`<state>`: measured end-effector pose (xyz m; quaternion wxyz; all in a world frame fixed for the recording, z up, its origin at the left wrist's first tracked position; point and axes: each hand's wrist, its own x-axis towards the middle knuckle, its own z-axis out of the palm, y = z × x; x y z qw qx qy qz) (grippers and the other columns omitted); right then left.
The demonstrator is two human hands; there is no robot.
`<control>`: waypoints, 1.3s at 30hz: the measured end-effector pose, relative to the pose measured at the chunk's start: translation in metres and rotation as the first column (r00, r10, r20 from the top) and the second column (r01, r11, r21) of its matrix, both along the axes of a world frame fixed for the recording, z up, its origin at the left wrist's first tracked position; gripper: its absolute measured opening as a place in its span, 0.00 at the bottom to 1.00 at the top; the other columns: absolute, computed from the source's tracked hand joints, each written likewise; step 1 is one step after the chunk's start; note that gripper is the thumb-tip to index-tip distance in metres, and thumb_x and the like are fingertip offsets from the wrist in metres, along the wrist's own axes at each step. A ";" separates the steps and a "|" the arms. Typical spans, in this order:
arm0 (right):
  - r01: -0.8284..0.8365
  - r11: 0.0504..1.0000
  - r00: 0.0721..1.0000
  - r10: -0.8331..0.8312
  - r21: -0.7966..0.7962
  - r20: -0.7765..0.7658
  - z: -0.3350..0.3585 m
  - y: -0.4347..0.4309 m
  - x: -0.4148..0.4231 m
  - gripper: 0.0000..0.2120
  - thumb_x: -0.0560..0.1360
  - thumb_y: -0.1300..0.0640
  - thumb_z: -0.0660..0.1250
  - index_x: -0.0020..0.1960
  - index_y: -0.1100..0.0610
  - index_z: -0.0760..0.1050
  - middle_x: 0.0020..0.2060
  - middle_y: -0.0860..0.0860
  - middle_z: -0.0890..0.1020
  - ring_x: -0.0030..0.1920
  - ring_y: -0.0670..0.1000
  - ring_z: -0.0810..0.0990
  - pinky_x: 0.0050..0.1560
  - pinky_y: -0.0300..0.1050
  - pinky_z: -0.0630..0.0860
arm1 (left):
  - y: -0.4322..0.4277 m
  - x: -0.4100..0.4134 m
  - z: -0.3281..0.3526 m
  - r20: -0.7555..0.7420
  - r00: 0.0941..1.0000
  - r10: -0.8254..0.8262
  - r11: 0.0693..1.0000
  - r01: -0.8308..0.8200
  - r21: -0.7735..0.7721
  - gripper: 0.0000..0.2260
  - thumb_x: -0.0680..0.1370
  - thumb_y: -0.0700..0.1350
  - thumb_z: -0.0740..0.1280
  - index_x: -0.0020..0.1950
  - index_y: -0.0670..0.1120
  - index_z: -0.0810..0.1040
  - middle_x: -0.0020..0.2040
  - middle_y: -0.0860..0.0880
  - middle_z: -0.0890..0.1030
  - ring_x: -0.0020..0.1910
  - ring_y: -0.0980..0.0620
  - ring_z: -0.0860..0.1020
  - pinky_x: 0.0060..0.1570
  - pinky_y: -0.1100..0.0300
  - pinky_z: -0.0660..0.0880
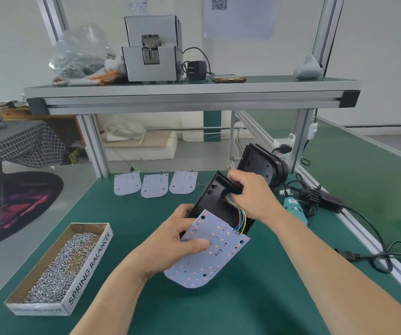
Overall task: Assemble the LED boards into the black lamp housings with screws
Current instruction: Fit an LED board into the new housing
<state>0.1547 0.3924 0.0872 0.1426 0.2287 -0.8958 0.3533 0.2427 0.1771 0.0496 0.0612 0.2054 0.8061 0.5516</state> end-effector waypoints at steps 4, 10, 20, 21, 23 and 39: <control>-0.077 0.997 0.996 0.078 -0.028 0.047 -0.003 0.003 0.003 0.09 0.72 0.66 0.71 0.40 0.58 0.71 0.33 0.53 0.75 0.38 0.57 0.69 0.42 0.50 0.70 | 0.002 -0.005 0.011 0.005 1.000 -0.016 0.999 0.016 -0.030 0.12 0.72 0.53 0.73 0.55 0.56 0.86 0.62 0.63 0.71 0.60 0.58 0.78 0.53 0.65 0.77; -0.358 0.921 0.811 0.389 -0.155 0.437 0.004 0.020 0.003 0.16 0.82 0.65 0.65 0.69 0.59 0.73 0.65 0.56 0.78 0.66 0.55 0.78 0.71 0.54 0.71 | 0.001 -0.006 0.010 0.055 0.998 -0.038 0.999 0.038 0.018 0.12 0.73 0.50 0.73 0.56 0.51 0.86 0.59 0.59 0.74 0.59 0.53 0.80 0.56 0.58 0.79; -0.086 0.705 0.662 0.569 -0.704 0.489 -0.011 0.008 0.008 0.25 0.78 0.35 0.60 0.52 0.54 0.84 0.50 0.54 0.85 0.48 0.51 0.84 0.54 0.43 0.79 | -0.008 -0.001 0.004 0.224 0.975 -0.015 0.947 -0.058 0.317 0.20 0.71 0.48 0.76 0.60 0.42 0.84 0.66 0.38 0.77 0.61 0.39 0.81 0.57 0.50 0.78; -0.062 0.722 0.671 0.541 -0.689 0.507 -0.011 0.006 0.008 0.27 0.77 0.33 0.59 0.50 0.53 0.85 0.49 0.54 0.85 0.47 0.51 0.83 0.54 0.43 0.78 | -0.008 -0.001 0.004 0.234 0.972 -0.021 0.939 -0.061 0.337 0.20 0.72 0.48 0.76 0.61 0.42 0.83 0.66 0.38 0.78 0.60 0.39 0.81 0.56 0.51 0.78; -0.055 0.771 0.682 0.494 -0.635 0.540 -0.013 0.004 0.007 0.30 0.75 0.29 0.57 0.47 0.53 0.86 0.49 0.55 0.86 0.47 0.52 0.83 0.57 0.47 0.77 | -0.010 0.000 0.002 0.272 0.961 -0.049 0.917 -0.064 0.393 0.20 0.72 0.47 0.76 0.62 0.41 0.83 0.64 0.38 0.80 0.57 0.40 0.83 0.53 0.51 0.79; 0.062 0.959 0.770 0.130 -0.276 0.624 -0.009 -0.010 0.006 0.28 0.77 0.31 0.62 0.30 0.51 0.65 0.27 0.47 0.70 0.28 0.47 0.68 0.40 0.48 0.67 | -0.004 0.010 -0.004 0.300 0.950 -0.083 0.887 -0.067 0.458 0.18 0.73 0.46 0.76 0.61 0.41 0.83 0.59 0.39 0.84 0.54 0.41 0.84 0.51 0.52 0.80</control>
